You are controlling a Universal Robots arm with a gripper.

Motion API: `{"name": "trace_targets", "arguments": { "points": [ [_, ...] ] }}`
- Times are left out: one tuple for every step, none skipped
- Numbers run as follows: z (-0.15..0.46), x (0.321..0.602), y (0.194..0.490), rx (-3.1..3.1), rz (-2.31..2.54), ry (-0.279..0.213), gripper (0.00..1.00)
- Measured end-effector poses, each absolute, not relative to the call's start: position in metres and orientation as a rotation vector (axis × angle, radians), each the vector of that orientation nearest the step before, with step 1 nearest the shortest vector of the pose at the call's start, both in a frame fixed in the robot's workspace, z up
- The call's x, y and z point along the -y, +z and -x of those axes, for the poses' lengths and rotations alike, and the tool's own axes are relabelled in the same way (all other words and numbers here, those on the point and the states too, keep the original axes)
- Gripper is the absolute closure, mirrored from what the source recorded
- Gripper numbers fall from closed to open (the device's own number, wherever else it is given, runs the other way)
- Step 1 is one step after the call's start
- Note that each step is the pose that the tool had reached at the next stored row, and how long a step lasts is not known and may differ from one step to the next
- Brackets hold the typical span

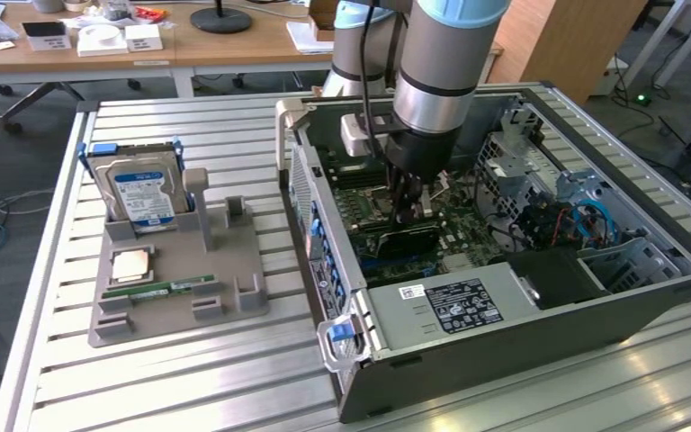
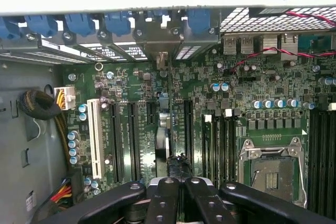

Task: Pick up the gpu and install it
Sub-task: 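Press down on the gpu until it lock into place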

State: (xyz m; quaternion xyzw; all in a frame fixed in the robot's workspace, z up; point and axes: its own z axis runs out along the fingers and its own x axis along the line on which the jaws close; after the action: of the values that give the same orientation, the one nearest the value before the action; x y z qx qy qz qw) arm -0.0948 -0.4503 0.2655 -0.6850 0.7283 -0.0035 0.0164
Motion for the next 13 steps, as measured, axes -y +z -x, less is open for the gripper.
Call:
{"name": "trace_targets", "arguments": {
  "points": [
    [0.0948, 0.4503, 0.2650, -2.264, 2.129, -0.010, 0.89],
    [0.0948, 0.4502, 0.2643, -2.264, 2.129, -0.009, 0.89],
    [0.0948, 0.4503, 0.2641, -2.264, 2.129, -0.008, 0.89],
    [0.0949, 0.4503, 0.2641, -2.263, 2.128, -0.007, 0.89],
    [0.0949, 0.4503, 0.2641, -2.263, 2.128, -0.007, 0.89],
    [0.0948, 0.4503, 0.2641, -2.263, 2.128, -0.007, 0.89],
    [0.0948, 0.4503, 0.2639, -2.263, 2.128, -0.006, 0.89],
    [0.0948, 0.4504, 0.2636, -2.262, 2.127, -0.005, 0.89],
    [0.0948, 0.4503, 0.2635, -2.262, 2.127, -0.004, 0.89],
    [0.0948, 0.4503, 0.2634, -2.262, 2.127, -0.003, 0.89],
    [0.0948, 0.4503, 0.2634, -2.262, 2.127, -0.003, 0.89],
    [0.0948, 0.4503, 0.2631, -2.261, 2.126, -0.003, 0.89],
    [0.0948, 0.4503, 0.2627, -2.261, 2.126, -0.002, 0.89]
  ]
}}
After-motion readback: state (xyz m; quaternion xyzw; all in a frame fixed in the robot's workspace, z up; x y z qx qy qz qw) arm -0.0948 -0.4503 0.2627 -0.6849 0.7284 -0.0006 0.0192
